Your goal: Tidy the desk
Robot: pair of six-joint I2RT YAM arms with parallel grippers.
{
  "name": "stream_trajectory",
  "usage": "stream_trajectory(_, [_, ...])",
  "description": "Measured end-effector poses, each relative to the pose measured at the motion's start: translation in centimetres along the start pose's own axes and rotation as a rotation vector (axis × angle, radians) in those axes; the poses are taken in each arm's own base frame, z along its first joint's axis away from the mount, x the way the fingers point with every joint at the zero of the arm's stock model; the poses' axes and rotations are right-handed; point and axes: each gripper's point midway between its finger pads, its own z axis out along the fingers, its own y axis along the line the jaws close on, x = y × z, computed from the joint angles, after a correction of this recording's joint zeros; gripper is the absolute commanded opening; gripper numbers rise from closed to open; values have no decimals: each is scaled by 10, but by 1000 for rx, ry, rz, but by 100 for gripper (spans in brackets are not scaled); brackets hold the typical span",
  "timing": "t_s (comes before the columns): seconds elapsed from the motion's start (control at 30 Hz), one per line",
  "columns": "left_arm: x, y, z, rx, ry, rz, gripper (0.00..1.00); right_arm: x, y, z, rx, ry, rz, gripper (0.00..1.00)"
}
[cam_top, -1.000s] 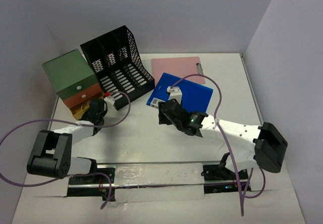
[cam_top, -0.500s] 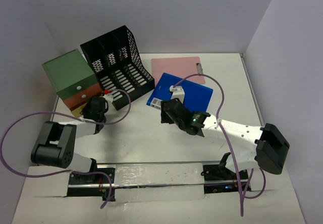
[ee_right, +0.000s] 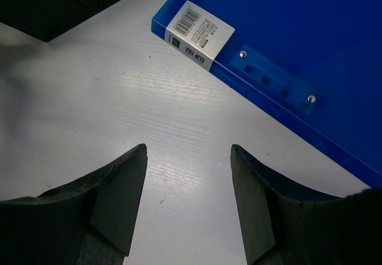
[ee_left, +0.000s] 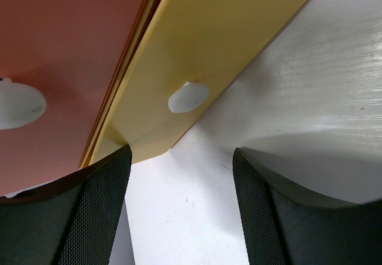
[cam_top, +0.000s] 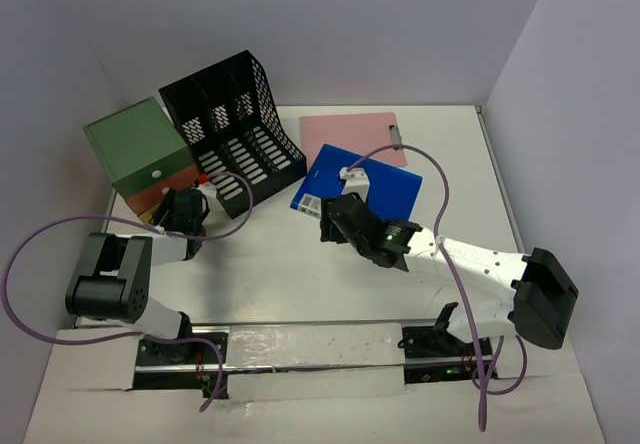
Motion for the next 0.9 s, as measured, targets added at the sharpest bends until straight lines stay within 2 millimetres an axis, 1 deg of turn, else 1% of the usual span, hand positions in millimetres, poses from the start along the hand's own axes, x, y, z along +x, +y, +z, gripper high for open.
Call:
stream_trajectory(0.27, [-2,3,2,-11,-10,-3,81,-1,0,-1,-1,-2,-2,65])
stream_trajectory(0.57, [-3,5,5,-20,-14,-5,82,-3,-3,-5,-2,-12,3,65])
stream_trajectory(0.7, [-5,5,1,6,-31,-23,82,-4,-8,-5,6,-12,13,66])
stream_trajectory(0.8, [-12,6,-9,45,-69,-59,82,-5,-19,-3,16,-8,54,70])
stream_trajectory(0.9, [-23,9,-22,90,-124,-103,82,-5,-42,0,38,7,134,73])
